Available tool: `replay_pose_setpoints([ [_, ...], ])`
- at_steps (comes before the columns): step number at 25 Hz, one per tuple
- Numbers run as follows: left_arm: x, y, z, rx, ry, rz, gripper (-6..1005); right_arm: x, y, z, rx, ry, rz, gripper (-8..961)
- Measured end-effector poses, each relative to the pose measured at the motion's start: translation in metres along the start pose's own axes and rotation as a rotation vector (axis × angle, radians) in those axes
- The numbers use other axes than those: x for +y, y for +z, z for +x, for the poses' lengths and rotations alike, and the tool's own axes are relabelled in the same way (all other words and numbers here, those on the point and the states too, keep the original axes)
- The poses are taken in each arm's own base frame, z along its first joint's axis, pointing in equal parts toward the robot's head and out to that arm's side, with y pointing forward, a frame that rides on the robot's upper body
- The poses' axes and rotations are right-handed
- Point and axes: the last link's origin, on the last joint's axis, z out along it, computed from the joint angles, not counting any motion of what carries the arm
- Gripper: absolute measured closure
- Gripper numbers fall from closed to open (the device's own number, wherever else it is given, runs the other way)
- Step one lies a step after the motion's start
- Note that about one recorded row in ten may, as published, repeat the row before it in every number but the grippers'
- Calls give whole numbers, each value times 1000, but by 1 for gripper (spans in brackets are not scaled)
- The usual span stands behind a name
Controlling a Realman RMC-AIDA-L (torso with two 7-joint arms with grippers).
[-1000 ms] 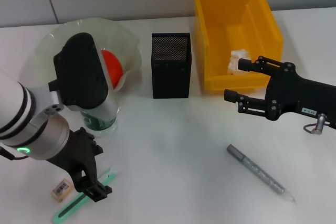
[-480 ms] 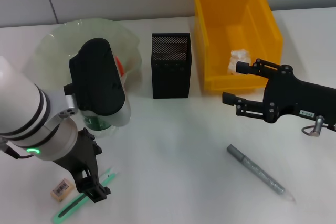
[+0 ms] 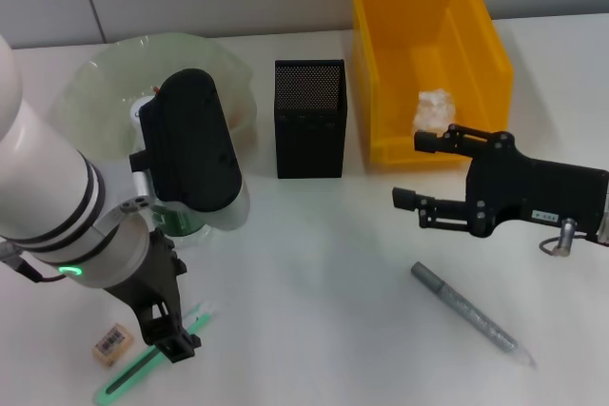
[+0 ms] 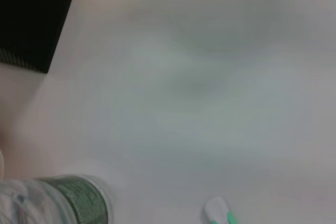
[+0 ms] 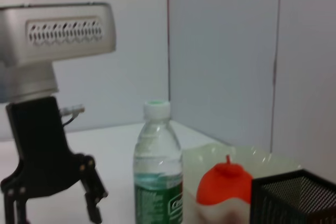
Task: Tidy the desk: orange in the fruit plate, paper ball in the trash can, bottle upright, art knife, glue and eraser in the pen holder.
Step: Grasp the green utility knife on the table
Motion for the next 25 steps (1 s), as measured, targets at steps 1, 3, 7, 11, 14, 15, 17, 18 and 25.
replay_pose_setpoints([
  [1,0,0,1,1,2,0,140,0,1,0,11,0,-9,187],
  [3,1,0,1,1,5,-3,140,1,4,1,37,2,-30,187],
  [7,3,1,4,-8,12,-8,140,2,8,1,62,8,-60,187],
  [11,4,2,5,-15,10,-11,140,4,11,2,76,1,-81,187],
  [14,5,4,7,-21,9,-8,140,5,13,2,81,-1,-90,187],
  [15,5,5,7,-25,9,-7,140,5,13,2,82,-1,-92,187],
  [17,5,7,8,-35,10,-7,140,5,13,2,82,-1,-92,187],
  [18,5,7,8,-35,10,-7,140,5,13,2,82,-1,-93,187],
  [25,5,12,13,-33,24,6,142,6,13,3,82,2,-94,187],
])
